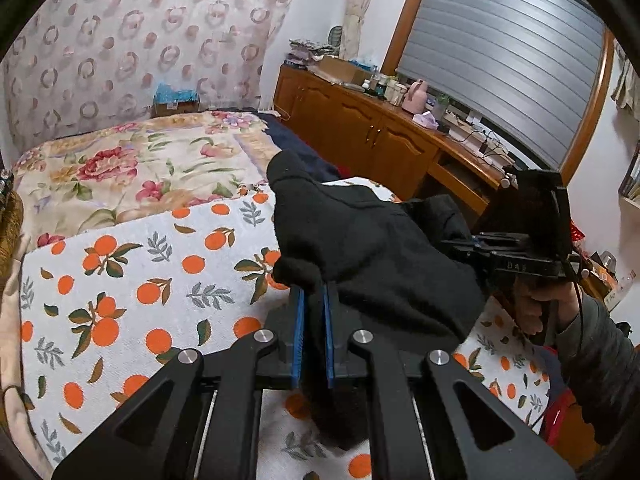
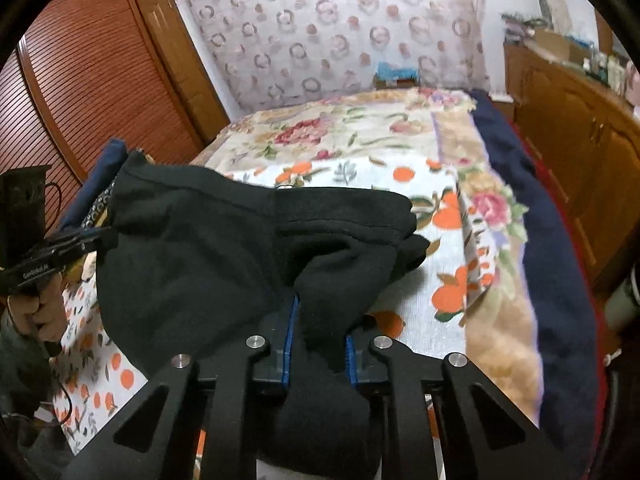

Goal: Fold small clothes
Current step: 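Grasp the folded T-shirt with both grippers and lift it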

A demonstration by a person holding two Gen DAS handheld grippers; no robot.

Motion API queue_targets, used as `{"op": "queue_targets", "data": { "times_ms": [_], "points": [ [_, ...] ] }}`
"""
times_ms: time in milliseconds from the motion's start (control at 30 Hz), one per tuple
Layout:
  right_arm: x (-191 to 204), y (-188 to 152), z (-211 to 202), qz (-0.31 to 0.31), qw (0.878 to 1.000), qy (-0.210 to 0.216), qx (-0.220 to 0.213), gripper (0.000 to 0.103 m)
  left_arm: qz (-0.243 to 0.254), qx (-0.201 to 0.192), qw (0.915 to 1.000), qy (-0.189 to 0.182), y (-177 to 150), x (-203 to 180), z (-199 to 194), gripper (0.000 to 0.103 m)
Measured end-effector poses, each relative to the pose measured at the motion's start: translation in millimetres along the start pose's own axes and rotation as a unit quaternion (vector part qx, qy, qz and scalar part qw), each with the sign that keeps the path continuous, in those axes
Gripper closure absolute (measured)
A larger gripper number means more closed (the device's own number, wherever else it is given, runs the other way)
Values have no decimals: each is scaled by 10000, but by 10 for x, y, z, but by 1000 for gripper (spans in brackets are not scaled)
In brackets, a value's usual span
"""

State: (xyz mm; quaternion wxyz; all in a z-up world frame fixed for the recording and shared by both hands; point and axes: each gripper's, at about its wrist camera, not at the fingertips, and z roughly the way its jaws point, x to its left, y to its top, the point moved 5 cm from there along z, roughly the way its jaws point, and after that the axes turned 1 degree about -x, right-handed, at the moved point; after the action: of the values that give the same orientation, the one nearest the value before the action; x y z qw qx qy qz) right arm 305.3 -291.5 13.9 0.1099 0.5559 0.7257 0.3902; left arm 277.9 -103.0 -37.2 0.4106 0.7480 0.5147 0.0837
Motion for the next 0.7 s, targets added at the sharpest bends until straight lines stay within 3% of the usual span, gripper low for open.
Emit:
{"op": "queue_targets", "data": {
  "times_ms": [267,500,700],
  "points": [
    [415,227,-180,-594,9971,-90,-465,86,46,-402,9991,140,75,18,-409,93],
    [901,464,-106,-1188,9901,169,-734,86,-97,-856,9951,483,99,313,-984,93],
    [1549,827,98,-1811,9767,583,-990,86,-353,-1369,9849,1000,80,736,-1680,93]
  ]
}}
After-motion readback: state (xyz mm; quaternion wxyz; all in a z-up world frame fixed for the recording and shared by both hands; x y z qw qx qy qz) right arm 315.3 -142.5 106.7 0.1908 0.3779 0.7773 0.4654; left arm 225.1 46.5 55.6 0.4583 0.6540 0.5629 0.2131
